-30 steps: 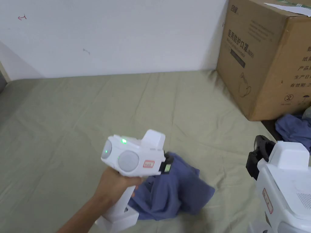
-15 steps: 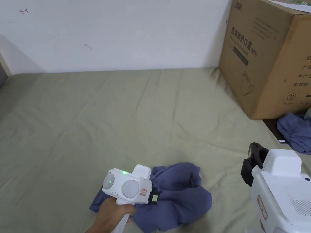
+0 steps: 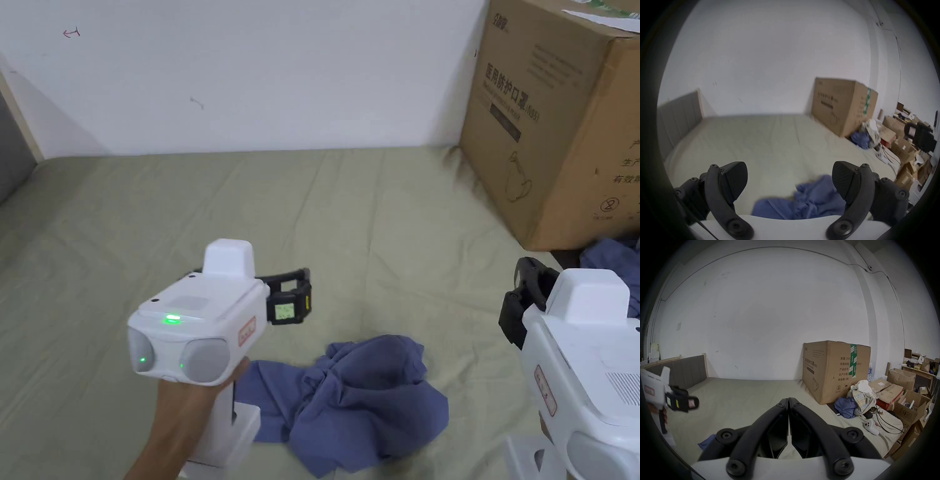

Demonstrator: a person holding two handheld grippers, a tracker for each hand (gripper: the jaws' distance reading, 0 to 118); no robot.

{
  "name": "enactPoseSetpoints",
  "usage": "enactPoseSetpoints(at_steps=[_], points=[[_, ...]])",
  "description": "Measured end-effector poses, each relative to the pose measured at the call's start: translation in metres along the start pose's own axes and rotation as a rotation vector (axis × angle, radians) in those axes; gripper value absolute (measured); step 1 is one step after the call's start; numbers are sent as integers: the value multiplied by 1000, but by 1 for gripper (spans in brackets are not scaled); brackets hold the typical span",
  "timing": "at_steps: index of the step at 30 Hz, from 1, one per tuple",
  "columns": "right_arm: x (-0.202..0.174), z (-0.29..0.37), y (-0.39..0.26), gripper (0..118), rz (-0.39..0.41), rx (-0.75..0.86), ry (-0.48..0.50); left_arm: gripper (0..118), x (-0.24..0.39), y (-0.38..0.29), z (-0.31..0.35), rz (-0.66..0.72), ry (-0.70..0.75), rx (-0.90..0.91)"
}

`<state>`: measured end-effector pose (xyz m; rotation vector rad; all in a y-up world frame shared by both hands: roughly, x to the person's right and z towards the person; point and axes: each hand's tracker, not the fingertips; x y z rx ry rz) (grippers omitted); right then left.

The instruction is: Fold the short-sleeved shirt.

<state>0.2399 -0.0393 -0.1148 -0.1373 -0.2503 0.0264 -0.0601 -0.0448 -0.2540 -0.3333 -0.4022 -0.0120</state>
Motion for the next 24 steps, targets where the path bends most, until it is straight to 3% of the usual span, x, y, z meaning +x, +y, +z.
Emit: enactPoseSetpoints(at_steps=[4, 8, 10, 11, 12, 14, 22, 24], points=[[-5, 1, 7, 0, 4, 24, 5, 108, -14, 9, 22, -34, 111, 122], [-9, 3, 11, 0, 2, 38, 14, 94, -26, 3, 36, -70, 202, 214], [-11, 3, 11, 0, 5, 41, 20, 69, -31, -1, 40, -65, 219, 221], [-12, 3, 12, 0, 7, 42, 22, 52, -33, -2, 40, -61, 226, 220], [-13, 3, 12, 0, 7, 43, 25, 27, -36, -4, 40, -51, 234, 220], [-15, 4, 12, 0, 7, 44, 29, 3, -42, -5, 42, -28, 231, 218], [-21, 4, 12, 0, 10, 44, 44, 0, -51, -9, 42, 1, 230, 195], [-21, 3, 11, 0, 11, 41, 46, 0, -53, -12, 34, -3, 217, 102]])
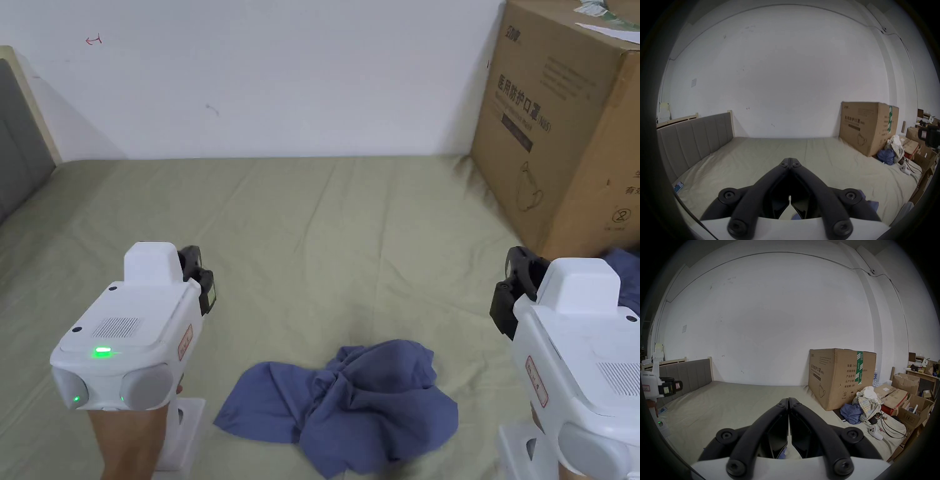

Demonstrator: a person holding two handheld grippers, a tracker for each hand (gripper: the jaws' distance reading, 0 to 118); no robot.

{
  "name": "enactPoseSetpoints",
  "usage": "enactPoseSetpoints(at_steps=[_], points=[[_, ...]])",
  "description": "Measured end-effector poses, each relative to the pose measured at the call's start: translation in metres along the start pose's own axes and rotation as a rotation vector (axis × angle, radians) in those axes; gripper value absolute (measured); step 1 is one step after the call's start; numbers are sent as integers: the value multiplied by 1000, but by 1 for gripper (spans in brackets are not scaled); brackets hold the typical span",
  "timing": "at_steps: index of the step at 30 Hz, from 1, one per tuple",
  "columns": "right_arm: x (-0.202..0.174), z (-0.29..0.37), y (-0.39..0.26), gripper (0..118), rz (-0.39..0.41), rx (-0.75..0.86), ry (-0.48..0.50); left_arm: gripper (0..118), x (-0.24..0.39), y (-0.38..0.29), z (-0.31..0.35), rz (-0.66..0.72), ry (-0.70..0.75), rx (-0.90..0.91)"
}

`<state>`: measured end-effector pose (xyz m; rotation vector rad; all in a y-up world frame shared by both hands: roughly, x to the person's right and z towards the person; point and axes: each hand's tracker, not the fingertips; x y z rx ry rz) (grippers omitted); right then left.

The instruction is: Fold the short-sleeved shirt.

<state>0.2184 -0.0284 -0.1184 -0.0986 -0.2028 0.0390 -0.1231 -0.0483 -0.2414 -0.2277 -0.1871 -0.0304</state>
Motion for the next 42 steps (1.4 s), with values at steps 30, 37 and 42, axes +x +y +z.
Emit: enactPoseSetpoints(at_steps=[30, 37, 42], points=[[19, -36, -41, 0, -2, -138, -23, 62, 13, -198, -123, 85, 15, -835], [21, -76, -67, 0, -3, -279, -3, 4, 19, -183, -113, 100, -65, -786], [22, -141, -108, 42, -16, -490, 60, 3, 13, -161, -99, 124, -105, -684]])
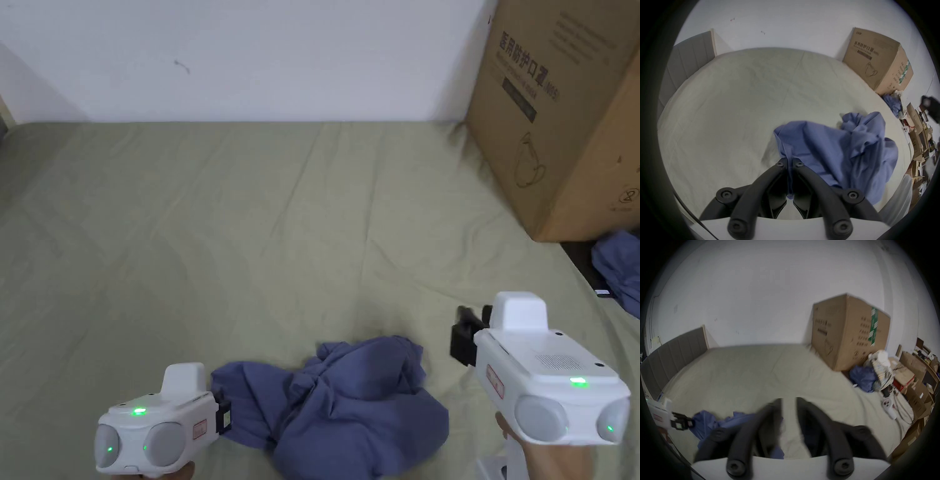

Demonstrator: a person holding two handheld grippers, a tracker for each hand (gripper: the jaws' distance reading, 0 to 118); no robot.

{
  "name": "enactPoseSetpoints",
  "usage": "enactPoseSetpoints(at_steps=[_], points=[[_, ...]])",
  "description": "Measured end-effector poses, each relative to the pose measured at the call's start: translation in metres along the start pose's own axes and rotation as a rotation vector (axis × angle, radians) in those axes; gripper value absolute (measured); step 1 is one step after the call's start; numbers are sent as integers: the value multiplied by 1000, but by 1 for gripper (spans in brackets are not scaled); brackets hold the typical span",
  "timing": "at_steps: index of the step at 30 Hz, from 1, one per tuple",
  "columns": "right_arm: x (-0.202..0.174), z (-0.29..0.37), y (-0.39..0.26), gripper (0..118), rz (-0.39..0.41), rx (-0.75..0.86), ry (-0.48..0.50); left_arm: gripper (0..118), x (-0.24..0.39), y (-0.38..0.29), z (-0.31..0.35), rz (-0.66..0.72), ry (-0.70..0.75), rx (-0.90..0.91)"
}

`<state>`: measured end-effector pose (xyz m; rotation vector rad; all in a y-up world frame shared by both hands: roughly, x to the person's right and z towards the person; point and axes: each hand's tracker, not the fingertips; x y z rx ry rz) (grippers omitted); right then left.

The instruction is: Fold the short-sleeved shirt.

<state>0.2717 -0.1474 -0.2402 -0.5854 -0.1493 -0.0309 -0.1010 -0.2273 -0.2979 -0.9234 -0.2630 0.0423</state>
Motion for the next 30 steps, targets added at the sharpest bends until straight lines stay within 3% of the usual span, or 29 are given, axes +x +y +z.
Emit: enactPoseSetpoints(at_steps=[1, 3, 7, 11, 14, 20, 22, 30], points=[[1, -17, -2, 64, -1, -53, 9, 3, -1, 2, 7, 19, -19, 21], [4, -53, -8, 88, -51, -144, 41, 2, -2, 5, 14, 40, -41, 30], [5, -110, -19, 88, -92, -273, 47, 2, 1, 4, 18, 22, -54, 31], [-6, -143, -25, 87, -67, -368, 57, 2, 1, 4, 17, 14, -58, 26], [-19, -157, -29, 73, -49, -419, 73, 2, -2, 4, 15, 22, -65, 24], [-23, -167, -44, 12, -94, -460, 151, 2, -5, 4, 13, 26, -68, 18], [-24, -163, -41, 11, -99, -452, 160, 2, -4, 3, 15, 25, -69, 17], [-14, -83, -5, 9, 3, -257, 130, 2, -5, 10, 34, 68, -107, 72]])
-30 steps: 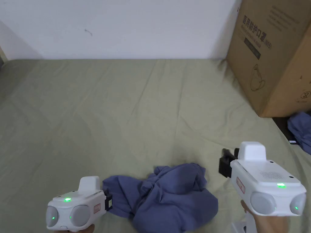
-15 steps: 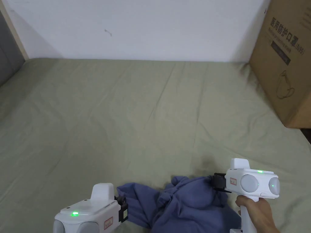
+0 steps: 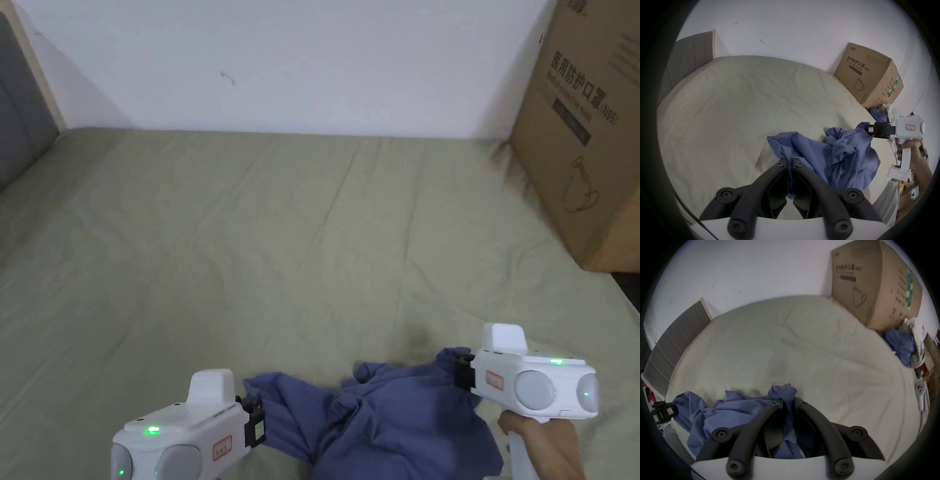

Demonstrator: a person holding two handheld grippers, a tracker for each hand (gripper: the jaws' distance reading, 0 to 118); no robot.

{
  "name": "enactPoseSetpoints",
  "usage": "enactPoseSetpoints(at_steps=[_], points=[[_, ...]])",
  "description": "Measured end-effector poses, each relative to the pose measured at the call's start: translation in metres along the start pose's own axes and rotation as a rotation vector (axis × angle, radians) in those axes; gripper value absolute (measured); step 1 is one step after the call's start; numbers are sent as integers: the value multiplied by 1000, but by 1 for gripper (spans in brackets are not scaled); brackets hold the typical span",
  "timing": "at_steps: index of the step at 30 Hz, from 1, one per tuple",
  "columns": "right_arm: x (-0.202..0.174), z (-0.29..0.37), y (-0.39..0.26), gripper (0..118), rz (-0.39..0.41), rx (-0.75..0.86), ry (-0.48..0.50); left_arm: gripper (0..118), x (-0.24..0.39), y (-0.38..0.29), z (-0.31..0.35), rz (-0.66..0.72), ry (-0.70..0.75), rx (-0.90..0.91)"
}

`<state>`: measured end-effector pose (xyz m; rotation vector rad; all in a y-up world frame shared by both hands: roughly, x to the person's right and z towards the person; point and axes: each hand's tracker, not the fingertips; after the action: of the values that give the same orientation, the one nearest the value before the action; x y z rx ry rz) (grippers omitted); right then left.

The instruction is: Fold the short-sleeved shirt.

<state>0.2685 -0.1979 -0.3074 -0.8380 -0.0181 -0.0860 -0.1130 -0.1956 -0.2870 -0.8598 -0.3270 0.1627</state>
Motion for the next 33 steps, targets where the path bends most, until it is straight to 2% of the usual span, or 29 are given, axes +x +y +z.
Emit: enactPoseSetpoints(at_steps=[6, 12, 15, 25, 33], points=[[31, 75, 32, 9, 69, 165, -63, 2, 0, 32, 24, 38, -34, 82], [51, 136, 75, 9, 88, 281, -102, 2, -3, 88, 49, 8, -17, 189], [49, 162, 101, 9, 98, 342, -116, 2, -7, 127, 63, 2, -2, 257], [53, 183, 198, 9, 95, 482, -152, 2, -10, 268, 109, -37, 74, 422], [45, 188, 262, 9, 86, 558, -181, 2, 8, 353, 127, -126, 150, 512]])
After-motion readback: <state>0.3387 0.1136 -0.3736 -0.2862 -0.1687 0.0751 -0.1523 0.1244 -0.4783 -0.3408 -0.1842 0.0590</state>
